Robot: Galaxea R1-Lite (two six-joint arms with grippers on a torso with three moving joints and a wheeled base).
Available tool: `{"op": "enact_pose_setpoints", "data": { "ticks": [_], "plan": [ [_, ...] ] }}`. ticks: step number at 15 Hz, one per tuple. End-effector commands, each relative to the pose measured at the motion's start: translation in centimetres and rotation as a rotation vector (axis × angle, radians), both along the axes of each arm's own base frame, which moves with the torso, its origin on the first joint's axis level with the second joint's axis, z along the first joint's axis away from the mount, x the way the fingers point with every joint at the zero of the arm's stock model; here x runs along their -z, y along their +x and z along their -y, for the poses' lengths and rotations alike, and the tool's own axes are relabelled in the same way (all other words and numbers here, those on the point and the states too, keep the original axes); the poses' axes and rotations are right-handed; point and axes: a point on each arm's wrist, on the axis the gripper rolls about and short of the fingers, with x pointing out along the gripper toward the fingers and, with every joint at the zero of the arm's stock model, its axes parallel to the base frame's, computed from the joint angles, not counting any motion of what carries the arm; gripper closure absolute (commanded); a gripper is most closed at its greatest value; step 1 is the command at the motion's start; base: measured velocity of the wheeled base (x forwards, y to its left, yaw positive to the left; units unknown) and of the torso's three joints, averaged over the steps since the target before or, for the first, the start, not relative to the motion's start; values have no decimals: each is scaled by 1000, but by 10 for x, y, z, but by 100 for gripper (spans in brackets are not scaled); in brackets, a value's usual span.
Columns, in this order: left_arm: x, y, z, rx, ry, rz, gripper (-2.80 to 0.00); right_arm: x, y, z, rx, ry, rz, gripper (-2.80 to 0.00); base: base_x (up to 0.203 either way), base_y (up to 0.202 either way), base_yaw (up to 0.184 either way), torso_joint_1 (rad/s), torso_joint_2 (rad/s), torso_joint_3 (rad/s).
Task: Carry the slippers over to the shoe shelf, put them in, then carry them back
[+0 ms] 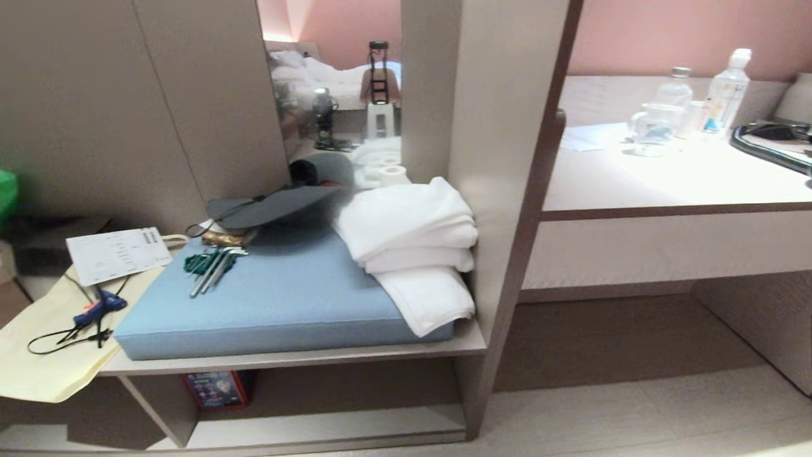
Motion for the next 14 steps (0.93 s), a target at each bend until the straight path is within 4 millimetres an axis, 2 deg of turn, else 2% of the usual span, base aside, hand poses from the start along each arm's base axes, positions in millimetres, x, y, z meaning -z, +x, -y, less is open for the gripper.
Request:
{"op": "enact_pose_setpoints", "data": {
  "ticks": [1,4,14],
  "plan": [
    [0,0,0,0,0,0,0,0,0,0,1,-2,-3,0,-2,-8,177,2,2,7],
    [0,0,0,1,7,-1,0,0,0,0,1,0,0,0,1,-6,122,4,1,0],
    [0,0,0,0,-7,1,0,0,0,0,2,21,0,0,0,0,0,0,0,0]
  ]
}}
